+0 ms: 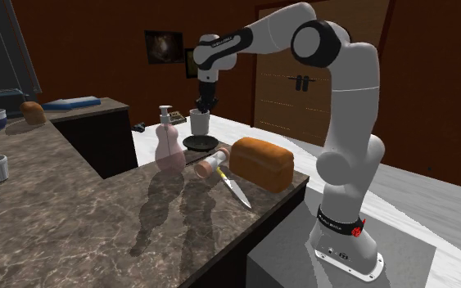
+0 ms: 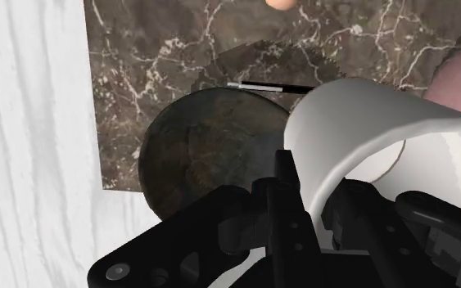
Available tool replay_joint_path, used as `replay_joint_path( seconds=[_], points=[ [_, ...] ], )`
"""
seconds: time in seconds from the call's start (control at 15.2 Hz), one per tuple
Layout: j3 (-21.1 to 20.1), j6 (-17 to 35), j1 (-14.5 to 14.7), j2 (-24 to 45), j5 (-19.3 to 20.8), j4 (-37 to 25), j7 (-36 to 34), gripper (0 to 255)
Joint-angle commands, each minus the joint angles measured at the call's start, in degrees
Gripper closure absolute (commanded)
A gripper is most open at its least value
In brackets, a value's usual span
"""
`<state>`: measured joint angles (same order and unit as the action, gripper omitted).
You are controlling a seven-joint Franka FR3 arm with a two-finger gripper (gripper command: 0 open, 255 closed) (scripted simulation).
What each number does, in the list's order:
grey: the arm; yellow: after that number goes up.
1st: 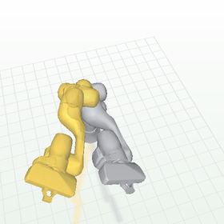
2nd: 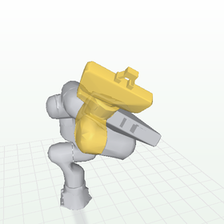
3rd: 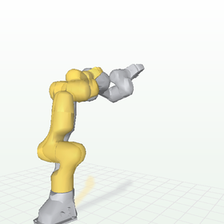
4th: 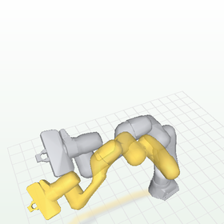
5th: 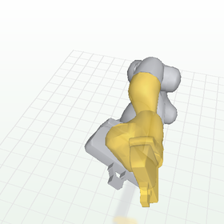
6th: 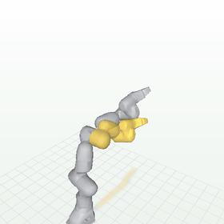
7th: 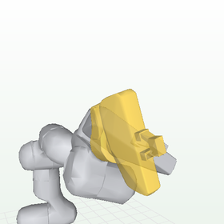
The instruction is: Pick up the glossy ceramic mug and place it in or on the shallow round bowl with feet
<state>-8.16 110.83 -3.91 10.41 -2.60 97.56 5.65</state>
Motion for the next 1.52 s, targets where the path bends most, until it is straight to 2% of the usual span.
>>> replay_joint_path(
  seconds=[0.0,0.2,0.4,0.46,0.53,1.45],
  points=[
    [0.5,-1.45,-0.49,4.24,0.47,-5.63,0.91,255],
    [1.18,-4.99,-1.1,11.2,1.09,-16.01,2.18,255],
    [1.77,-9.83,-1.54,19.42,1.67,-28.96,3.36,255],
    [1.95,-11.92,-1.63,22.68,1.87,-34.29,3.73,255],
    [2.21,-15.76,-1.64,28.3,2.18,-43.71,4.24,255],
    [2.24,-3.95,-2.11,26.78,2.0,-30.35,4.76,255]
  ],
)
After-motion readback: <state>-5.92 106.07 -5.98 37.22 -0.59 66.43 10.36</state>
